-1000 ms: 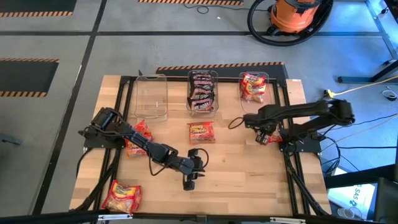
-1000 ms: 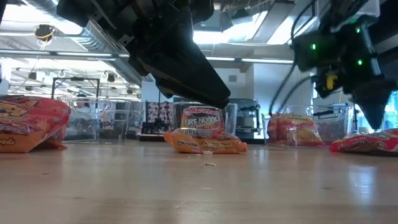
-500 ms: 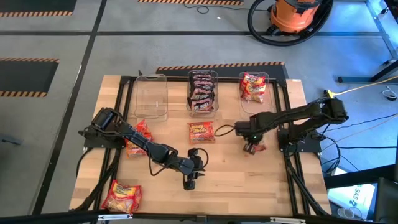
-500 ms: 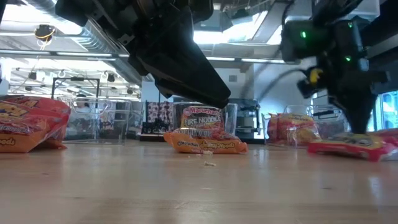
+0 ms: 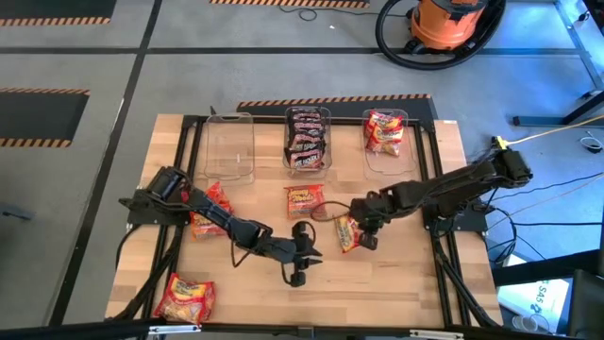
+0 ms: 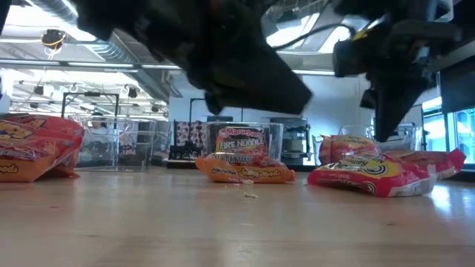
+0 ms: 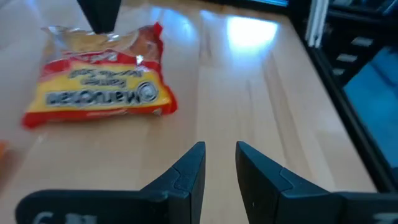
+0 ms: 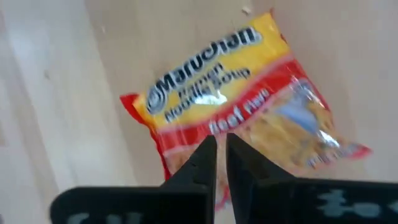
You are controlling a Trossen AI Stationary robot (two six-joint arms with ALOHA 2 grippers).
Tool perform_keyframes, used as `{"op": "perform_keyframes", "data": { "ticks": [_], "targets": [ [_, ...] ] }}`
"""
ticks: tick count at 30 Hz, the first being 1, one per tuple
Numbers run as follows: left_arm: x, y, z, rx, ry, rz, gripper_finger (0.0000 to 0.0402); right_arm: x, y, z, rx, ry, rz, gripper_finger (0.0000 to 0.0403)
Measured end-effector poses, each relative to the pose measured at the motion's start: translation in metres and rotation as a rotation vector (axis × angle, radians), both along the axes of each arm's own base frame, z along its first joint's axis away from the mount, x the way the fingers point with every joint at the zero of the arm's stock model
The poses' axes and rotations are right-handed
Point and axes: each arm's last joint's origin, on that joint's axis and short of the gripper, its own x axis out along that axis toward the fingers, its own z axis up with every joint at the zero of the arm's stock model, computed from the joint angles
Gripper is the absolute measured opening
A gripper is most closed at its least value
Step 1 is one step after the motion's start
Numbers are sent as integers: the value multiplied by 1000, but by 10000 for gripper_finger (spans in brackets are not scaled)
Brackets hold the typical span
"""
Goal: Sort Maruchan noodles
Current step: Put the top red noodle pack into the right transparent bin
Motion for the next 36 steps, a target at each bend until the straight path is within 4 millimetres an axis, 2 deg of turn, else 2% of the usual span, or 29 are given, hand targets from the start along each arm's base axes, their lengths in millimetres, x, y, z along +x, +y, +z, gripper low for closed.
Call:
{"op": "perform_keyframes", "data": {
  "ticks": [4, 9, 12, 15, 20, 28, 32, 36],
  "targets": [
    [11, 11, -17, -23, -13, 35, 82, -14, 9, 4, -120, 30, -52, 17],
    [28, 31, -36, -43, 22, 76, 82, -34, 17, -10, -223, 129, -150, 17],
    [44, 36, -42, -48, 23, 67, 82, -41, 21, -21, -199, 138, -176, 17],
    [55, 43, -50, -43, 31, 89, 82, -42, 31, -28, -149, 77, -175, 17],
    [60, 60, -59, -40, 55, 137, 82, -35, 54, -31, 10, -87, -118, 17],
    [56, 63, -55, 6, 109, 134, 82, -20, 91, -35, 208, -268, 63, 17],
    [52, 54, -34, 12, 83, 127, 82, -18, 93, -35, 206, -292, 98, 17],
    [49, 37, -18, -6, 23, 85, 82, -25, 87, -20, 161, -329, 113, 17]
  ]
}}
